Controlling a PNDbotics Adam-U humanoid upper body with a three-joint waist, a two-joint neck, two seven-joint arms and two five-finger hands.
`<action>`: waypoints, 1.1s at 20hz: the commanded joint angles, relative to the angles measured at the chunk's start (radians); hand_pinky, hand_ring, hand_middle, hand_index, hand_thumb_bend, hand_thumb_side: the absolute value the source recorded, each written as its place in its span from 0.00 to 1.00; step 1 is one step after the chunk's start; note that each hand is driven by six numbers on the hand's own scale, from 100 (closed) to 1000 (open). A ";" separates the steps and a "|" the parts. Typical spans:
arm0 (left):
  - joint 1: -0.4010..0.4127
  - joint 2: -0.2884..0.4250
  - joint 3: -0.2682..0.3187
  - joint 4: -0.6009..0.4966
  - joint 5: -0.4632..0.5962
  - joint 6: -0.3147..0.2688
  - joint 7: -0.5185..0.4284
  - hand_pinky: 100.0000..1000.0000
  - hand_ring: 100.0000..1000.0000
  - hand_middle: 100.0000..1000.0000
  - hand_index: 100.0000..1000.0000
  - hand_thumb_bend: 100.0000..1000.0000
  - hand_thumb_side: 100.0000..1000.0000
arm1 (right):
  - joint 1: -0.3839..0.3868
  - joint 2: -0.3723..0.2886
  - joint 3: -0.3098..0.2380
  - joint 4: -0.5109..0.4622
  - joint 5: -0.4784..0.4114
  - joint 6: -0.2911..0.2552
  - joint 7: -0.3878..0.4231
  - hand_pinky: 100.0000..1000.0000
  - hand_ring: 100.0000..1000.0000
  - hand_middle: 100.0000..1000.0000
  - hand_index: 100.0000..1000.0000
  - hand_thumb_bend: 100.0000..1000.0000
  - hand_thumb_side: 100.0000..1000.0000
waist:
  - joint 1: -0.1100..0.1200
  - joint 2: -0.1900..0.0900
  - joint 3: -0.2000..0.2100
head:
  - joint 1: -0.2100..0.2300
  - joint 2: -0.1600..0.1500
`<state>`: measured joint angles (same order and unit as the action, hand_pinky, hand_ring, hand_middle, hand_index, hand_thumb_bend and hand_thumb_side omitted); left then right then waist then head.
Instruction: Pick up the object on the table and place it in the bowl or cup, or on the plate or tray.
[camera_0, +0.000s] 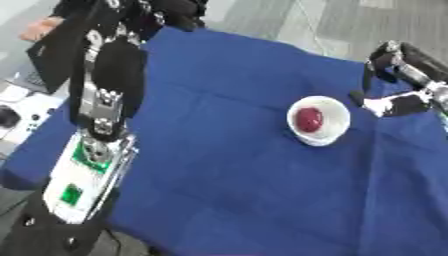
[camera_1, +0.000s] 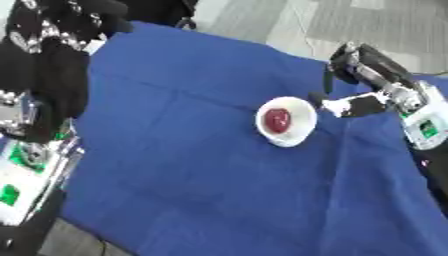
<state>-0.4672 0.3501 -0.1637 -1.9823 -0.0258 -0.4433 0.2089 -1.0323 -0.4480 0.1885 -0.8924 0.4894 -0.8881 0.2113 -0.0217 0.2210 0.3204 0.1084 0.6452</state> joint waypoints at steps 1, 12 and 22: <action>-0.014 0.005 0.009 -0.018 0.003 -0.002 0.004 0.53 0.64 0.74 0.82 0.15 0.86 | -0.029 -0.031 -0.010 -0.021 -0.018 -0.006 0.012 0.00 0.00 0.03 0.31 0.24 0.44 | 0.001 -0.015 0.001 | 0.013 -0.012; 0.009 0.028 0.012 -0.018 -0.008 0.003 0.008 0.52 0.64 0.74 0.82 0.15 0.86 | 0.016 -0.084 -0.031 -0.077 -0.033 0.031 0.003 0.00 0.31 0.41 0.63 0.10 0.81 | 0.000 -0.027 -0.035 | 0.028 -0.025; 0.041 0.050 0.015 -0.018 -0.019 0.014 0.015 0.51 0.64 0.74 0.82 0.15 0.87 | 0.180 -0.109 -0.062 -0.350 -0.254 0.172 0.000 0.17 0.51 0.58 0.77 0.01 0.97 | 0.006 -0.035 -0.070 | 0.043 -0.056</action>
<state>-0.4213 0.3771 -0.1578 -1.9825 -0.0403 -0.4325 0.2213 -0.8418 -0.5359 0.1395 -1.1886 0.2716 -0.7361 0.2123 -0.0202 0.2070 0.2507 0.1411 0.6069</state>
